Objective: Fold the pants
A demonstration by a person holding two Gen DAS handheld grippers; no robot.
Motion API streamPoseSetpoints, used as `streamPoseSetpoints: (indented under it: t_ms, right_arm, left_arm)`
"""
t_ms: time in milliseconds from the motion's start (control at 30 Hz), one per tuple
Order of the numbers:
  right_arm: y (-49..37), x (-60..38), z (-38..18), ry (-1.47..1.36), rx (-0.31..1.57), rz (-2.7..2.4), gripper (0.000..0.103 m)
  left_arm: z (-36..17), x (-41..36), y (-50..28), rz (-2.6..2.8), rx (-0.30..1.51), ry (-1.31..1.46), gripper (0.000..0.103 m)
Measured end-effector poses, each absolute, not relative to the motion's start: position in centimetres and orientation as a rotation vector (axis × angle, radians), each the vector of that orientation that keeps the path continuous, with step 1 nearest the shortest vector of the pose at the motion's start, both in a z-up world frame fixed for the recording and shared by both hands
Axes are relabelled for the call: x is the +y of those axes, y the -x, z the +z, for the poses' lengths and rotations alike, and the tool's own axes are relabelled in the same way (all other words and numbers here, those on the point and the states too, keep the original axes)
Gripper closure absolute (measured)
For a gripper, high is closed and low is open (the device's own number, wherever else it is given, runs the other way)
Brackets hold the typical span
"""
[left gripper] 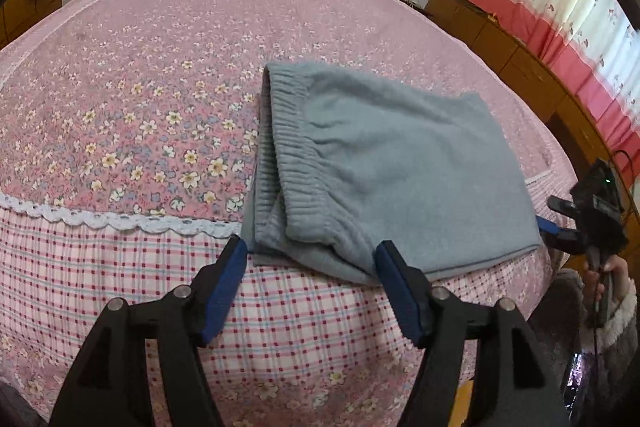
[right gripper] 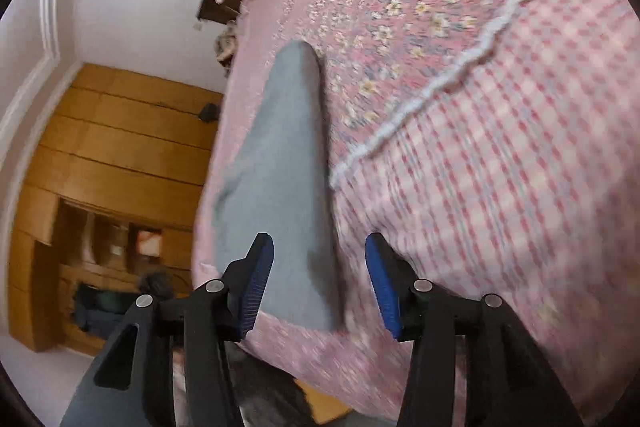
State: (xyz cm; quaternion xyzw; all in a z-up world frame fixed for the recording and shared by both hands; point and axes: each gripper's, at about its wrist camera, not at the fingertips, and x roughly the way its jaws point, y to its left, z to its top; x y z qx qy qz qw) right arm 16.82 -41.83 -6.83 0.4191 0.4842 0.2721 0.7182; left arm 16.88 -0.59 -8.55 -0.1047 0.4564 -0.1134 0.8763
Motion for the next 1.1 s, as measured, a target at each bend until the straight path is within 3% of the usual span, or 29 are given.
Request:
streamPoseSetpoints:
  t_ms: [400, 500, 533, 567, 1100]
  right_arm:
    - [-16.1, -38.9, -9.0, -0.899, 1.207, 0.824, 0.06]
    - [-16.6, -38.9, -9.8, -0.959, 1.201, 0.776, 0.076]
    - [-16.6, -39.1, -10.2, -0.977, 1.204, 0.761, 0.089]
    - [-16.8, -39.2, -10.3, -0.968, 1.211, 0.751, 0.091]
    - [-18.4, -40.3, -5.8, -0.793, 1.176, 0.717, 0.094]
  left_arm:
    - [-8.2, 0.9, -15.6, -0.269, 0.945, 0.215, 0.033]
    - [-8.3, 1.4, -15.9, -0.272, 0.949, 0.229, 0.033]
    - [-8.2, 1.4, -16.0, -0.269, 0.949, 0.227, 0.033]
    - [-8.2, 1.4, -16.1, -0.265, 0.949, 0.226, 0.033]
    - [-5.6, 1.3, -14.8, -0.26, 0.937, 0.188, 0.033]
